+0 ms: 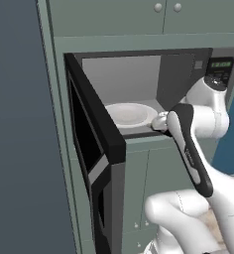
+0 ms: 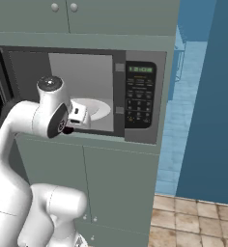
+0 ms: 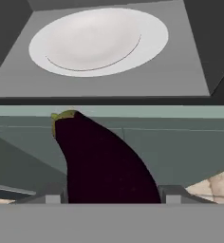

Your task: Pick the eggplant from the microwave and place it on plate located on the counter.

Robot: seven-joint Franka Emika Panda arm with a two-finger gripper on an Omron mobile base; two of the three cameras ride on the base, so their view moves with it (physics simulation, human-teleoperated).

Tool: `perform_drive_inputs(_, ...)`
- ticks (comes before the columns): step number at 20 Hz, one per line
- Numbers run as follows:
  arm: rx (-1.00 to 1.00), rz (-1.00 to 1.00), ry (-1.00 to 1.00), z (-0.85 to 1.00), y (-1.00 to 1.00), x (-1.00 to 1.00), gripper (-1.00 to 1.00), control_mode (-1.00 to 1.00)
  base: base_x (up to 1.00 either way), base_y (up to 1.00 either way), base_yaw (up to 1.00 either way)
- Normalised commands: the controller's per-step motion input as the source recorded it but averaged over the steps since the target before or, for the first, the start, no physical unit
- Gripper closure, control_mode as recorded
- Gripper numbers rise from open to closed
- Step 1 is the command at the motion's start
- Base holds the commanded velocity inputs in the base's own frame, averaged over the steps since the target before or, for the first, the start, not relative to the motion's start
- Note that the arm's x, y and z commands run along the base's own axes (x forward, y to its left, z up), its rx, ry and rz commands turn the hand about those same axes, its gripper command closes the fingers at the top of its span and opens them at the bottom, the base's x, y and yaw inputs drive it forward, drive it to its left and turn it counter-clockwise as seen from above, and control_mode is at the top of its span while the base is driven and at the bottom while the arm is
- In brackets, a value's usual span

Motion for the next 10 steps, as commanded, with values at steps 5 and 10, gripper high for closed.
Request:
perform_drive_inputs(5,0.00,-0.08,0.08,0.02,-0.03,-0.68,1.00,-1.00,0.00,0.00,0.00)
perform_drive_inputs(10,0.00,-0.12,0.11,-0.01,0.01,-0.33,1.00,-1.00,0.00,0.00,0.00)
